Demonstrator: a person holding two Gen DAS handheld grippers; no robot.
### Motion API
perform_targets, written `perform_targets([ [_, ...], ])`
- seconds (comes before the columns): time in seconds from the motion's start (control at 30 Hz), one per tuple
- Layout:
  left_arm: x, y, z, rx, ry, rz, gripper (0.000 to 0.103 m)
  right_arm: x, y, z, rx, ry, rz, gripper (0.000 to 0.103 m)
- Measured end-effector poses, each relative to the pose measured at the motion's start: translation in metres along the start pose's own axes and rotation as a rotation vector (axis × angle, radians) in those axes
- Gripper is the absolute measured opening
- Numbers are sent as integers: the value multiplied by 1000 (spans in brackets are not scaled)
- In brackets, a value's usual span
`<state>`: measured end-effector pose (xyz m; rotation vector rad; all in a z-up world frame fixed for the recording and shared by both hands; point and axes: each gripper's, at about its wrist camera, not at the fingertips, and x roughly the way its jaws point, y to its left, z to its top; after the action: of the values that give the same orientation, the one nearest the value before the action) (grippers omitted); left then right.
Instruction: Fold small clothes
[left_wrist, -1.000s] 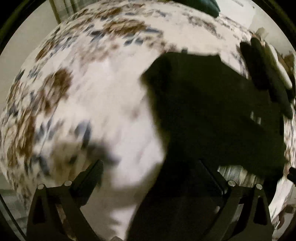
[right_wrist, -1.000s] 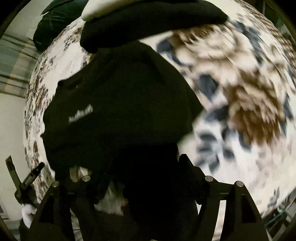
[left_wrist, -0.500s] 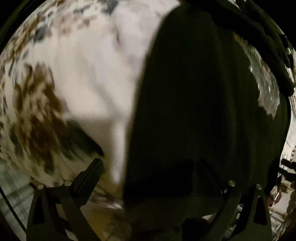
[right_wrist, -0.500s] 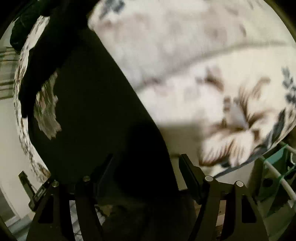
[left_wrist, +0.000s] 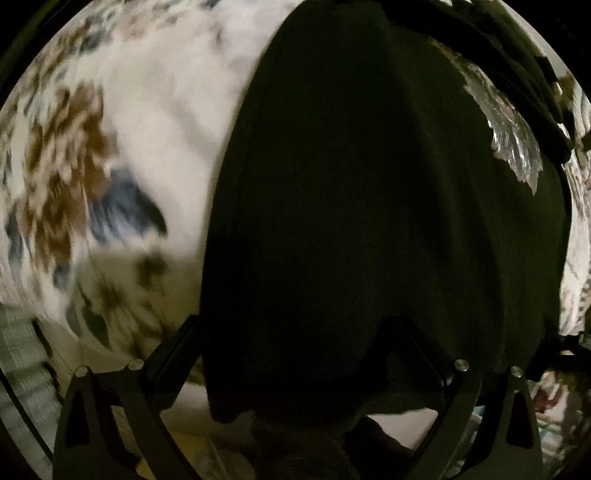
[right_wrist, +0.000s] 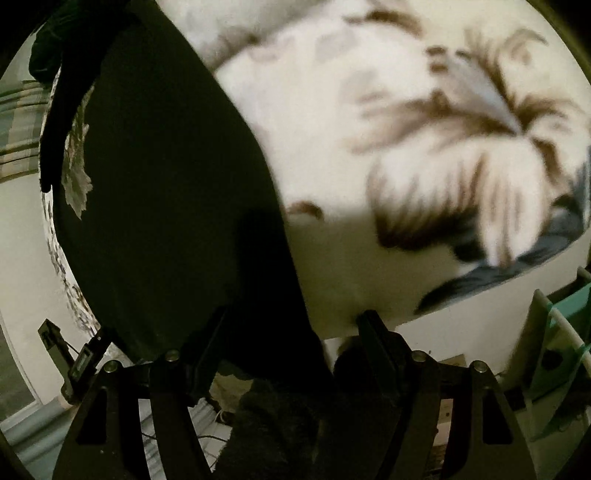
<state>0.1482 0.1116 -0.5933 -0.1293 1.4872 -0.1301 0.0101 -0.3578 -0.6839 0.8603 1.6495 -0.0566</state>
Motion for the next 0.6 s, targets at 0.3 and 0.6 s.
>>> perform_targets([
  [0.3, -11, 18, -26, -53, -115, -23, 44, 3, 3, -11, -69, 27, 71, 45],
  [0.6, -69, 27, -60, -17, -252, -52, 15, -27, 38, -49, -121, -46, 24, 8],
])
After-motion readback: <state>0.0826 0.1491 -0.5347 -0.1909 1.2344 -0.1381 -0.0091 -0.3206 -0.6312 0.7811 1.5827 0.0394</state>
